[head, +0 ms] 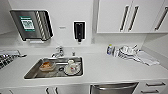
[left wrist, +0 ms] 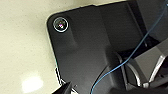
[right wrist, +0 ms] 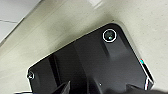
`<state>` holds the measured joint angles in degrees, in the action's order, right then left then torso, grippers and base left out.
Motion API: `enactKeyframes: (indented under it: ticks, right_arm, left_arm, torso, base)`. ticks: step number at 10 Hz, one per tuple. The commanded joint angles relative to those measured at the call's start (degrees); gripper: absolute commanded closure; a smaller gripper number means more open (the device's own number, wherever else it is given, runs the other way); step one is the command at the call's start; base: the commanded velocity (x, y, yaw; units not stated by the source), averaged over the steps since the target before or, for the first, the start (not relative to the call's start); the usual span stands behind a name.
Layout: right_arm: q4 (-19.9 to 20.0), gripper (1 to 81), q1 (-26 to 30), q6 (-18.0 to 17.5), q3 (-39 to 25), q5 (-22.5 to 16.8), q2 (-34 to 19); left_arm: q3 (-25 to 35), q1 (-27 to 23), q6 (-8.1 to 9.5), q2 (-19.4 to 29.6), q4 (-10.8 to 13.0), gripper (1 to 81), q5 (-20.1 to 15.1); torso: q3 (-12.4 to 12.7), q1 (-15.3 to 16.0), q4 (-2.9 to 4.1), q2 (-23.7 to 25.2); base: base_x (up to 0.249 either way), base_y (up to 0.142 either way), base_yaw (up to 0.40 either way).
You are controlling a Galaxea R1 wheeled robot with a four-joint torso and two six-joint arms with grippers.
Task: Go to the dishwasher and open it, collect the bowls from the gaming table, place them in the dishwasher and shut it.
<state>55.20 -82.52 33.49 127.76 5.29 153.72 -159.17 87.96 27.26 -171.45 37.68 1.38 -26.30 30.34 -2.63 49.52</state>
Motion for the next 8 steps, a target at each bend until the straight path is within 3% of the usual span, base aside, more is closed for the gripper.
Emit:
enactKeyframes:
  ticks: [1,6,8]
  right_arm:
    - [-1.23,1.0,-0.94,5.34,1.84,1.21,2.3]
    - [-4.48,1.0,-2.26,5.89,23.3,0.43,15.23]
    - [-5.01,1.0,-2.44,5.8,24.63,0.33,16.64]
  left_arm:
    - [-1.23,-2.74,0.16,0.04,-0.15,1.0,-2.52]
    - [-1.67,-4.23,0.78,-1.88,-1.21,1.0,-2.52]
    - [-1.67,-4.24,0.87,-3.03,-1.21,1.0,-2.61]
  torso:
    - [0.0,0.0,0.0,0.0]
    - [0.0,0.0,0.0,0.0]
    - [0.0,0.0,0.0,0.0]
  base:
    - [0.0,0.0,0.0]
    - [0.0,0.0,0.0]
    - [0.0,0.0,0.0]
